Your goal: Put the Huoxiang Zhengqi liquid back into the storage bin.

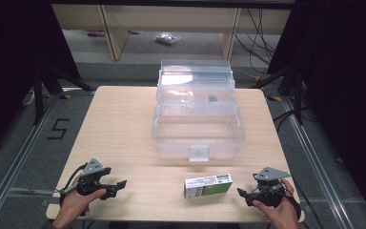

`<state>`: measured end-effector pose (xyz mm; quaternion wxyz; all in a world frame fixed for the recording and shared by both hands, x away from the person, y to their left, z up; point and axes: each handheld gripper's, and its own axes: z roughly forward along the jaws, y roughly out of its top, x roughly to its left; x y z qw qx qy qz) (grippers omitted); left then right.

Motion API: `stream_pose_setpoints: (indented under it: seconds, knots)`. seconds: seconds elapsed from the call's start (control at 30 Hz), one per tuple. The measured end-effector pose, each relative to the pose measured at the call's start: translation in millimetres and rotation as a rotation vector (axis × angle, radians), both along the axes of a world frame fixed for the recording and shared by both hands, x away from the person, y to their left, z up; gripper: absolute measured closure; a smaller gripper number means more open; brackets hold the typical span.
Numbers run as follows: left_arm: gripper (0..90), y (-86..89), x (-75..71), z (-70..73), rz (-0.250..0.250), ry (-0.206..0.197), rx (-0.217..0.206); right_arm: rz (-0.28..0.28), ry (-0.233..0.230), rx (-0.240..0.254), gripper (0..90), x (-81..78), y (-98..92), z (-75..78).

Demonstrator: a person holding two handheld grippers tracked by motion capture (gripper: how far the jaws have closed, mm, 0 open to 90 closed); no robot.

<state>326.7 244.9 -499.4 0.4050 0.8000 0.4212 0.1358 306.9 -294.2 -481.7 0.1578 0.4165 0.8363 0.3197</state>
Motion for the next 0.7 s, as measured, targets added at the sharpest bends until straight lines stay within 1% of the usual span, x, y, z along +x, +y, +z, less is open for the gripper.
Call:
stream_pose_setpoints:
  seconds: [0.03, 0.1, 0.13, 0.27, 0.3, 0.33, 0.37, 0.4, 0.43, 0.47, 0.5, 0.53, 0.57, 0.6, 0.63, 0.67, 0.7]
  knots:
    - [16.1, 0.0, 0.3, -1.0, -0.001, -0.004, -0.006, 0.020, 0.000, -0.001, 19.3, 2.0, -1.0, 0.3]
    - [16.0, 0.0, 0.3, -1.0, -0.002, -0.001, -0.003, 0.013, 0.005, -0.001, 19.3, 1.8, 0.0, 1.0]
    - [16.0, -0.5, 0.1, -0.5, 0.000, 0.000, -0.001, 0.012, 0.020, -0.003, 19.3, 2.1, 0.9, 3.2]
    - [16.0, 0.0, 0.3, -1.1, 0.002, -0.002, -0.007, 0.033, 0.007, -0.023, 19.3, 4.3, -0.1, 5.2]
    - [16.0, 0.0, 0.2, -1.3, 0.004, -0.001, -0.006, 0.040, 0.020, -0.028, 19.3, 4.0, 0.8, 7.0]
    - [16.0, -2.8, -0.3, -2.5, 0.026, -0.006, -0.041, 0.047, 0.014, -0.039, 19.4, 4.9, 0.7, 7.6]
    - [16.0, -1.3, -0.2, -1.6, 0.014, -0.004, -0.020, 0.058, 0.026, -0.049, 19.7, 4.7, 1.6, 8.9]
    - [16.1, -0.2, -0.2, -0.4, 0.003, 0.003, -0.001, 0.064, 0.016, -0.061, 19.8, 5.4, 1.9, 9.8]
    - [16.0, -0.3, -0.2, -0.4, 0.004, 0.003, -0.003, 0.063, 0.007, -0.063, 19.8, 5.3, 2.8, 9.6]
    - [16.1, -0.1, 0.1, -1.2, 0.001, 0.000, -0.007, 0.098, 0.003, -0.084, 19.9, 7.0, 1.6, 11.8]
    - [16.0, 0.0, 0.4, -1.2, 0.001, 0.000, -0.005, 0.078, 0.004, -0.078, 20.0, 5.5, 3.7, 12.1]
    - [16.1, -0.1, 0.3, -1.3, 0.004, 0.001, -0.008, 0.098, 0.008, -0.097, 20.0, 6.4, 2.8, 14.6]
    - [16.0, -0.1, 0.3, -1.3, 0.004, 0.001, -0.008, 0.098, 0.008, -0.097, 20.0, 6.4, 2.8, 14.6]
    - [16.0, 0.0, 0.4, -1.0, -0.003, 0.000, -0.004, 0.105, -0.008, -0.094, 20.0, 7.1, 4.0, 15.7]
    - [16.0, 0.0, 0.4, -1.0, -0.003, 0.000, -0.004, 0.105, -0.008, -0.094, 20.0, 7.1, 4.0, 15.7]
    - [16.0, 0.0, 0.3, -1.0, -0.002, -0.001, -0.005, 0.108, 0.033, -0.110, 19.9, 5.9, 5.9, 21.5]
    - [16.0, -0.1, 0.2, -1.1, -0.001, 0.000, -0.005, 0.098, 0.035, -0.100, 19.9, 5.0, 8.2, 21.4]
